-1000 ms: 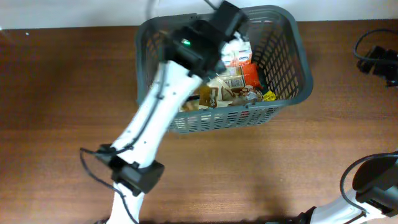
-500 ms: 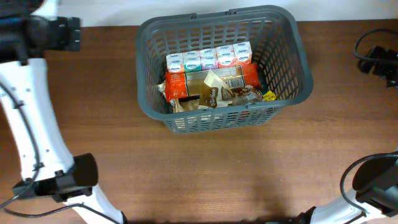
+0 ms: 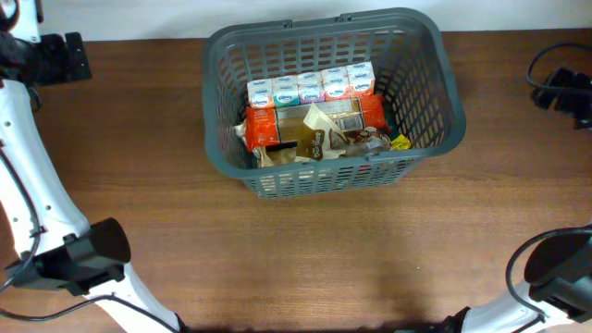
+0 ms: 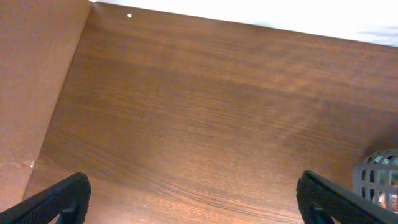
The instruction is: Pack container
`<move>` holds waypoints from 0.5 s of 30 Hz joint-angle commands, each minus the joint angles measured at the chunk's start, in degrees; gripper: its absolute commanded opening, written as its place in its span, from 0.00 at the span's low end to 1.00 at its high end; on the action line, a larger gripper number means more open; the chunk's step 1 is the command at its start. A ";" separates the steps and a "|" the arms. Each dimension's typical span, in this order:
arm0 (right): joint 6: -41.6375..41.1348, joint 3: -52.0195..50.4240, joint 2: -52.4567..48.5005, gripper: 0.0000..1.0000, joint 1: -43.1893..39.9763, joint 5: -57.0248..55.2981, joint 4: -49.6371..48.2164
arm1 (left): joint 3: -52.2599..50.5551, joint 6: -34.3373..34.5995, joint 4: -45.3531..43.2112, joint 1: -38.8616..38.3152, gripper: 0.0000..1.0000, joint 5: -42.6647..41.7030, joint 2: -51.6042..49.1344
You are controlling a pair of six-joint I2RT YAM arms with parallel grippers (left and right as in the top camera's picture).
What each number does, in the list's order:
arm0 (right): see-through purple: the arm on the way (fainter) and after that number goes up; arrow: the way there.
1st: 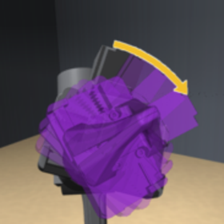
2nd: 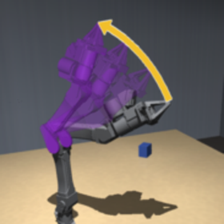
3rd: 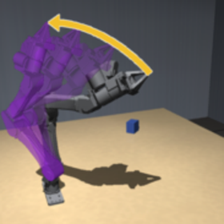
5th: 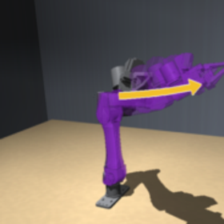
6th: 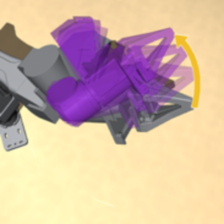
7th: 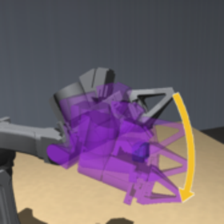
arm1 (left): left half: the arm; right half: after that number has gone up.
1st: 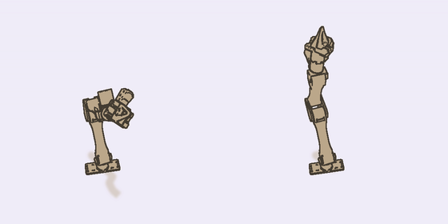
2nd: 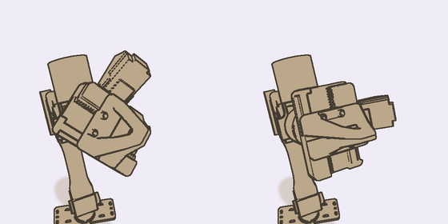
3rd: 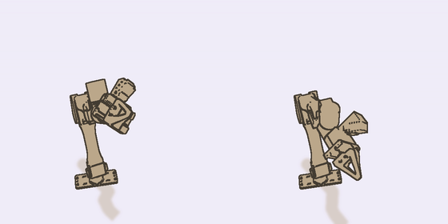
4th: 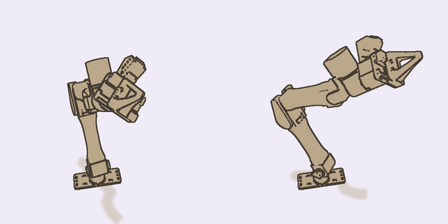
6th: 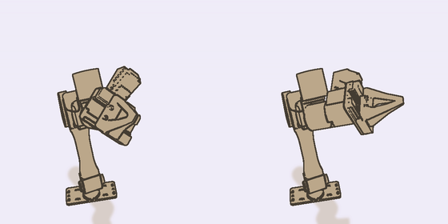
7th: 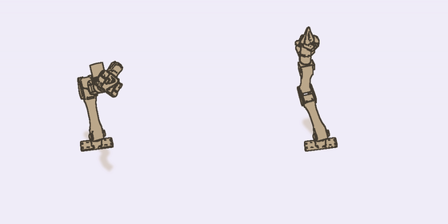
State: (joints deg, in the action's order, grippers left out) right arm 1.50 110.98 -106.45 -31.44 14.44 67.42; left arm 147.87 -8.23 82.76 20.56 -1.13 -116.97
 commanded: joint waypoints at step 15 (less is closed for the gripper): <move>5.20 -5.42 38.25 0.99 18.75 -4.61 -2.40 | -0.13 0.94 0.02 0.22 0.99 -1.07 -0.26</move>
State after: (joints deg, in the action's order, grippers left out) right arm 2.11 109.62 -76.60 -15.68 14.20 66.26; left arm 147.87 -7.84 82.78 20.56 -1.56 -116.97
